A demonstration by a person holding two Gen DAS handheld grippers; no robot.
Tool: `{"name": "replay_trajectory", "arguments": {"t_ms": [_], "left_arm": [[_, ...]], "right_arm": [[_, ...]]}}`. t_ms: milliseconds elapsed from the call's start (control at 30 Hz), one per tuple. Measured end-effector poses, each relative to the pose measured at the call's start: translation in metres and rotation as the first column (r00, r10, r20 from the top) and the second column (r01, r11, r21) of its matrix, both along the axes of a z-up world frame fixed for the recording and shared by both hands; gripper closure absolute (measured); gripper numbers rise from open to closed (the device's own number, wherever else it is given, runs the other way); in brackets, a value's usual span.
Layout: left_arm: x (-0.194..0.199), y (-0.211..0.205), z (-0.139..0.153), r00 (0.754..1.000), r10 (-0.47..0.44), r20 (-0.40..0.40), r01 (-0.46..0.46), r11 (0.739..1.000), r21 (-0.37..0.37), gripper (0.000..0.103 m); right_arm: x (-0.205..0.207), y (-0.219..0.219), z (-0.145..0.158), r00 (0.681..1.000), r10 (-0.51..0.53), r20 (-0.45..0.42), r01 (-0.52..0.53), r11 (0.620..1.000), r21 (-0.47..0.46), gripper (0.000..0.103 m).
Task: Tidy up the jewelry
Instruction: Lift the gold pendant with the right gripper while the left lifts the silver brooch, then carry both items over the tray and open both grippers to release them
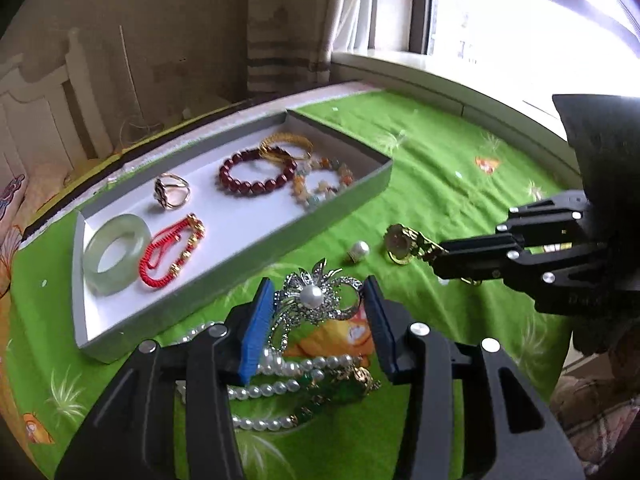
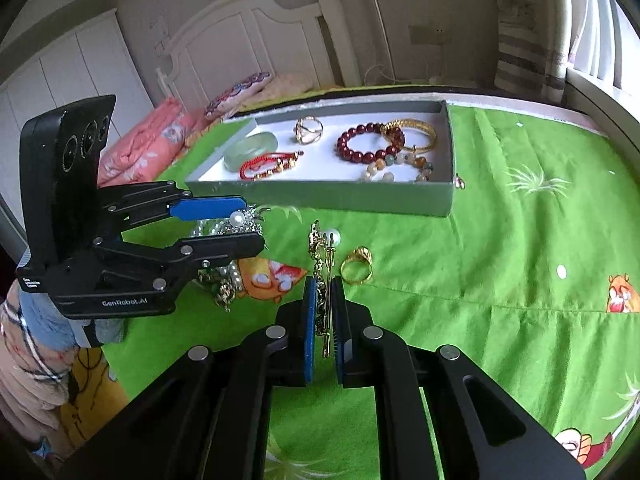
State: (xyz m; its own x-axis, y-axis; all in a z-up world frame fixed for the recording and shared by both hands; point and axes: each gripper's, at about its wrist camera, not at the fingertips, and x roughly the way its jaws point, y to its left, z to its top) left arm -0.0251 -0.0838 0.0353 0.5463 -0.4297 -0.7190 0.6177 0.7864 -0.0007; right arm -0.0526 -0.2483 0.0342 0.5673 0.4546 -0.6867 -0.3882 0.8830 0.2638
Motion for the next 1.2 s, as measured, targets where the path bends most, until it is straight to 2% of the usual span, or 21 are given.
{"name": "replay_trajectory", "arguments": {"t_ms": [300,333,367,400,467,667,700,733,967,1000,1033,1067,1100,1133,1200], "left_arm": [[0.044,0.017,0.027,0.993,0.118,0.003,-0.118,0.989,-0.093,0.058],[0.053,0.019,0.030,0.991,0.137,-0.002,-0.136,0.985,-0.105,0.060],[0.059,0.020,0.032,0.989,0.145,-0.010,-0.145,0.983,-0.114,0.068],[0.070,0.021,0.033,0.987,0.155,-0.034,-0.158,0.980,-0.122,0.071],[0.082,0.023,0.035,0.984,0.169,-0.051,-0.174,0.976,-0.133,0.071],[0.119,0.019,0.028,0.977,0.199,-0.077,-0.207,0.971,-0.122,0.074],[0.126,0.019,0.029,0.976,0.205,-0.078,-0.214,0.969,-0.123,0.085],[0.131,0.019,0.028,0.975,0.205,-0.085,-0.215,0.969,-0.124,0.090],[0.160,0.013,0.024,0.966,0.243,-0.084,-0.253,0.959,-0.129,0.089],[0.162,0.015,0.024,0.964,0.252,-0.088,-0.263,0.954,-0.143,0.078],[0.162,0.016,0.024,0.960,0.261,-0.098,-0.274,0.948,-0.159,0.051],[0.161,0.018,0.024,0.956,0.279,-0.093,-0.291,0.942,-0.167,0.035],[0.157,0.021,0.025,0.949,0.307,-0.071,-0.314,0.934,-0.172,0.018],[0.153,0.024,0.026,0.944,0.327,-0.050,-0.331,0.927,-0.178,0.016],[0.147,0.030,0.028,0.942,0.332,-0.056,-0.336,0.923,-0.185,0.016]], "right_arm": [[0.034,0.018,0.021,0.998,0.002,0.061,0.000,1.000,-0.020,0.094],[0.040,0.021,0.022,0.998,0.003,0.062,-0.002,1.000,-0.019,0.094],[0.048,0.023,0.023,0.998,0.004,0.060,-0.003,1.000,-0.017,0.094],[0.055,0.025,0.023,0.998,0.003,0.055,-0.003,1.000,-0.013,0.094],[0.067,0.029,0.021,0.999,0.001,0.045,-0.001,1.000,-0.009,0.094],[0.103,0.039,0.011,1.000,-0.002,-0.003,0.002,1.000,-0.015,0.094],[0.108,0.041,0.010,1.000,0.001,-0.009,-0.001,1.000,-0.016,0.094],[0.111,0.042,0.009,1.000,0.004,-0.015,-0.004,1.000,-0.014,0.094],[0.121,0.051,-0.002,0.998,0.040,-0.047,-0.040,0.999,0.012,0.093],[0.121,0.050,-0.002,0.998,0.037,-0.047,-0.036,0.999,0.021,0.092],[0.121,0.048,-0.002,0.998,0.032,-0.048,-0.031,0.999,0.031,0.084],[0.121,0.044,-0.001,0.999,0.026,-0.048,-0.024,0.999,0.048,0.077],[0.119,0.040,0.000,0.999,0.018,-0.040,-0.016,0.998,0.062,0.058],[0.117,0.038,0.003,0.999,0.011,-0.030,-0.009,0.998,0.069,0.046],[0.110,0.031,0.010,1.000,0.004,-0.005,-0.004,0.997,0.082,0.047]]}}
